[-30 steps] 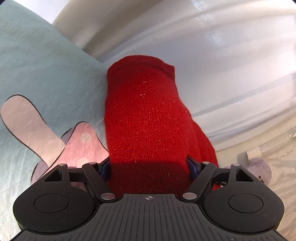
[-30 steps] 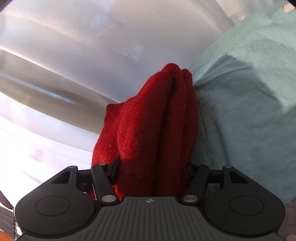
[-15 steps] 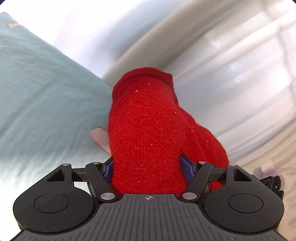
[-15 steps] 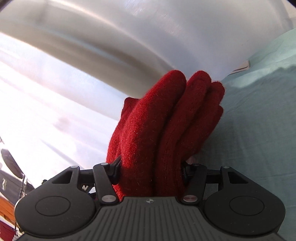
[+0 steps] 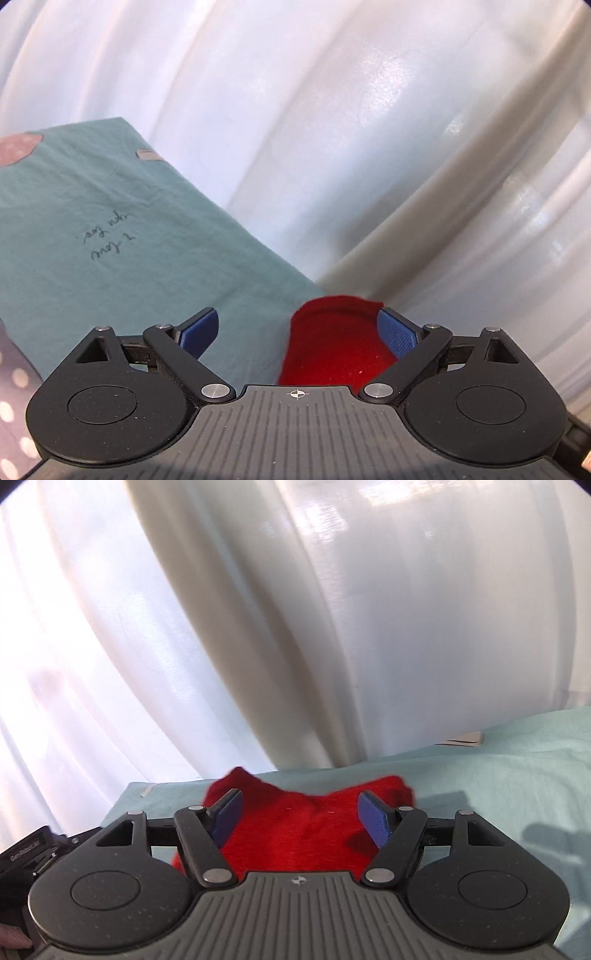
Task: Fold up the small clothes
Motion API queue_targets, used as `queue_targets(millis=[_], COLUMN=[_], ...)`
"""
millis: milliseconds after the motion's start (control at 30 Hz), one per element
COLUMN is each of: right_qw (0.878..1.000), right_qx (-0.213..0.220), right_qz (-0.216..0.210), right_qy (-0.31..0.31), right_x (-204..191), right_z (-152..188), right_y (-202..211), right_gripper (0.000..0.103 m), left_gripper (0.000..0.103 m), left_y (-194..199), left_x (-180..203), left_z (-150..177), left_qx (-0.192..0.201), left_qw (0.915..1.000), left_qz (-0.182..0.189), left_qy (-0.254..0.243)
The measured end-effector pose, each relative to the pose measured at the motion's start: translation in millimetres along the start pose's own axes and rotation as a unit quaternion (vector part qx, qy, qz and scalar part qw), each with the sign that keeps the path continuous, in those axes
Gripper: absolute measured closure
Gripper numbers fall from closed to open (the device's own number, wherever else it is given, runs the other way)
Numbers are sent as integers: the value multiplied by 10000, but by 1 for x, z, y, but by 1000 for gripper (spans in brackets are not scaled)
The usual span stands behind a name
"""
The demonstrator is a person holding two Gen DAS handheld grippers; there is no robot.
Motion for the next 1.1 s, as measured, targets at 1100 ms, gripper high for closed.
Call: queue_targets(millis=[1100], right_qw=[9785], right_qx=[150], right_qz=[1262], right_qy=[1624], right_x=[-4], right_z=[57], right_y=[2], right_gripper=[27], left_gripper=[2], left_y=[-21], left_x=[33], left_z=[55], left_qx=[-885], left_qw=[9927], left_qz=[6], left_qy=[-823])
Point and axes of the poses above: each gripper's, at about its wrist camera, not at the fingertips, and y roughly against the way its jaws point, x to its right, z to its underside, the point moved 2 cm from there along -y, roughly the way its jaws point, and after that the axes turned 10 degrees about -z, right-handed, at the moved point
